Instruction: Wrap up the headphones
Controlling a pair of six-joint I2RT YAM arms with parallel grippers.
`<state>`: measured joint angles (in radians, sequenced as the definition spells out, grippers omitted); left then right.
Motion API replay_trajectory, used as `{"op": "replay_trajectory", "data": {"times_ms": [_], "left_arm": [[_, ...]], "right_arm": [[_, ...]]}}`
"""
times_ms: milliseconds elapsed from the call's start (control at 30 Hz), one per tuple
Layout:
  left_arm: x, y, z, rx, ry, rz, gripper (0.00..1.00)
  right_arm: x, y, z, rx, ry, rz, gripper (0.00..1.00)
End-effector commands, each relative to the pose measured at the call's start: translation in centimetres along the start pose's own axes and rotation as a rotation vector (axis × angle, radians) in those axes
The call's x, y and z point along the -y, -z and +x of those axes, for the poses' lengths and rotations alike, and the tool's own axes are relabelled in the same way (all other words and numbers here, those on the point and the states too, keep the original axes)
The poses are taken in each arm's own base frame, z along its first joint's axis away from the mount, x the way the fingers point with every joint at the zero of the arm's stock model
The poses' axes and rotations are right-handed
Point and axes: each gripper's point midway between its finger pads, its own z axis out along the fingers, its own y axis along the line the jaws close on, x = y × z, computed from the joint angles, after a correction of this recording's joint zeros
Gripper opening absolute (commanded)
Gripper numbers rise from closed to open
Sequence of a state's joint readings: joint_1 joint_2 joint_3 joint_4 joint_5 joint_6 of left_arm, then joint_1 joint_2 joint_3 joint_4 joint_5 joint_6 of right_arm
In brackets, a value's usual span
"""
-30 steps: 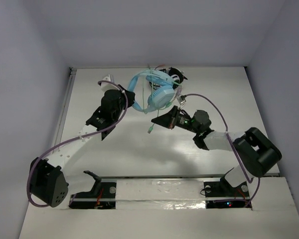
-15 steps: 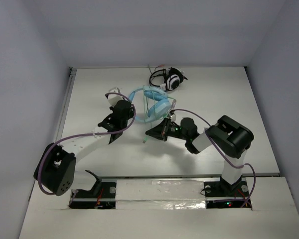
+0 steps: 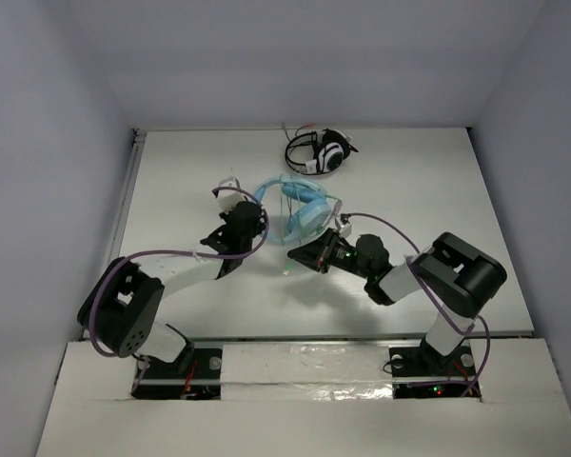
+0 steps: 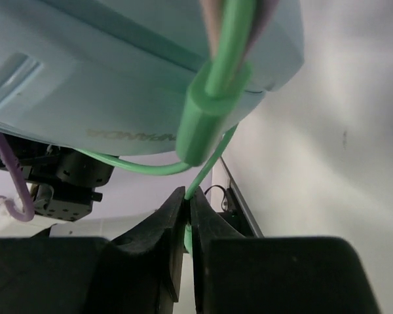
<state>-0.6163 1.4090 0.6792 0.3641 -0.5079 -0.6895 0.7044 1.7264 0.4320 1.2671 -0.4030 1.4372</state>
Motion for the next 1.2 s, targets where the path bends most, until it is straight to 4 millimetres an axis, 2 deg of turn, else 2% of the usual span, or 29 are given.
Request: {"op": "replay_trajectory", "data": {"times_ms": [0,100,167,300,433,500,533,567,600,633,667,733,800,833,900,967,1000,1033,1167], "left_arm": [[2.3,-0.4,-1.3,0.072,0.084,0.051,0.00],[1.9,-0.9,0.0,0.038,0.069,0.037,0.00],[1.8,-1.1,0.7,0.018,0.064,0.037,0.00],[1.8,-1.2,2.9,-0.047,0.047,0.050,0.00],[1.6,-1.6,4.6,-0.098,0.034,0.051,0.00],[1.5,-1.7,5.8,-0.131,0.014,0.045,0.00],[1.8,-1.6,6.4,-0.144,0.005,0.053,0.00],[1.6,-1.7,6.9,-0.153,-0.001,0.048,0.00],[1.9,-1.6,7.4,-0.165,-0.011,0.054,0.00],[1.9,-1.7,7.6,-0.173,-0.015,0.051,0.00],[2.0,-1.6,8.4,-0.193,-0.028,0.053,0.00],[2.1,-1.7,8.8,-0.212,-0.036,0.047,0.00],[2.3,-1.6,9.4,-0.225,-0.046,0.052,0.00],[2.3,-1.7,9.4,-0.227,-0.047,0.050,0.00],[2.4,-1.6,9.7,-0.231,-0.056,0.053,0.00],[2.4,-1.7,9.7,-0.230,-0.063,0.047,0.00],[2.4,-1.7,9.8,-0.234,-0.071,0.046,0.00],[2.6,-1.8,9.7,-0.235,-0.079,0.045,0.00],[3.0,-1.7,9.1,-0.231,-0.096,0.051,0.01]], "right_arm": [[-4.2,0.5,0.7,0.023,0.080,-0.158,0.15],[-3.4,0.9,1.0,0.044,0.072,-0.128,0.23],[-2.9,1.3,0.8,0.068,0.074,-0.107,0.25],[-2.2,2.6,0.6,0.107,0.086,-0.062,0.39],[-3.0,3.2,0.6,0.123,0.125,-0.020,0.52],[-3.4,3.3,0.7,0.124,0.170,0.002,0.53],[-2.6,3.3,0.3,0.136,0.175,0.062,0.55],[-4.0,3.7,0.1,0.152,0.216,0.045,0.57],[-4.4,3.8,-0.2,0.163,0.239,0.051,0.57],[-3.4,4.0,-0.6,0.177,0.249,0.117,0.57],[-5.0,3.9,-1.1,0.193,0.305,0.110,0.58],[-4.5,4.1,-1.7,0.206,0.335,0.178,0.58],[-5.6,4.2,-2.2,0.225,0.377,0.173,0.59],[-5.5,4.4,-2.4,0.236,0.386,0.194,0.58],[-7.5,5.0,-3.1,0.274,0.432,0.169,0.53],[-7.9,6.0,-4.2,0.327,0.495,0.217,0.27],[-9.5,6.3,-4.8,0.360,0.522,0.208,0.15],[-10.0,7.6,-5.6,0.407,0.541,0.246,0.00],[-13.3,10.9,-7.3,0.517,0.646,0.284,0.00]]}}
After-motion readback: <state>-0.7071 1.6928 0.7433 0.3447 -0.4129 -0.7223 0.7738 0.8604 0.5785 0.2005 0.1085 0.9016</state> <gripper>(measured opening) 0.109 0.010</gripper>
